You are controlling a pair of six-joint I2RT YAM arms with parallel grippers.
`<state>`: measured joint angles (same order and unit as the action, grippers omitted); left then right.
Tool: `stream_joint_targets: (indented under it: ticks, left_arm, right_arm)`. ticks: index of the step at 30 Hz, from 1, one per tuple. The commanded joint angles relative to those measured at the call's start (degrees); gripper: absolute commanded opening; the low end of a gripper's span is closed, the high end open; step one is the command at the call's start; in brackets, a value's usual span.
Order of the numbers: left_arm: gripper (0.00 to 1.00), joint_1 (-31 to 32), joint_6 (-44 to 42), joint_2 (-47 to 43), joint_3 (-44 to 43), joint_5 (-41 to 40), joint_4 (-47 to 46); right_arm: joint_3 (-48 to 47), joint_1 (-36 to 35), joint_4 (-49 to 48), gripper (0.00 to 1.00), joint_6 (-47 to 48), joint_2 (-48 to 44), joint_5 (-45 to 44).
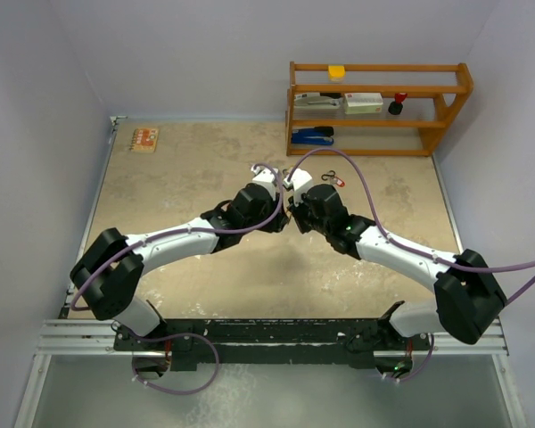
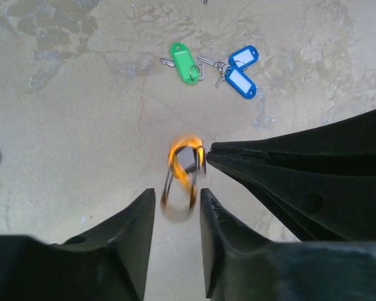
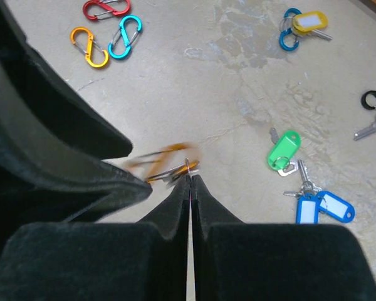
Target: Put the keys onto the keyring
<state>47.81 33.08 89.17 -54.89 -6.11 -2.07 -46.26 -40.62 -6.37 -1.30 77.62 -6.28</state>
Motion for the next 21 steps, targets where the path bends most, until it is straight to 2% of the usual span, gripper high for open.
stream_joint_targets:
  ticks: [1, 4, 7, 10, 14, 16, 21]
  left_arm:
    - [0.41, 0.35, -1.09, -2.55, -0.37, 0.61, -0.11]
    - [0.55, 0.35, -0.77, -3.36, 0.10, -0.38, -0.38]
    - [0.58, 0.26, -0.18, -4.69, 0.25, -3.80, 0.54]
    - [0.61, 0.18, 1.90, -6.46, 0.49, -11.44, 2.50]
    - [0.69, -0.53, 5.46, -8.83, 1.72, -20.76, 4.83]
    - [0.73, -1.87, 6.95, -9.32, 2.23, -22.54, 5.96]
    - [0.74, -4.98, 8.86, -9.88, 4.03, -21.81, 6.17]
  right_arm:
    - [-0.68, 0.08, -2.21, 0.00, 1.22, -1.51, -4.21]
    - [-0.94, 0.04, -2.67, 0.00, 1.36, -1.53, -5.03]
    - [-1.45, 0.06, -2.75, 0.00, 1.32, -1.23, -6.40]
    - [-2.29, 0.12, -1.89, 0.00, 0.80, -0.61, -7.36]
    - [-4.99, 0.13, 0.40, 0.00, 0.37, 1.28, -10.92]
    - [-8.05, 0.31, 1.81, 0.00, 0.19, 3.41, -13.72]
    - [-14.36, 2.36, 4.70, 0.00, -1.07, 9.58, -16.49]
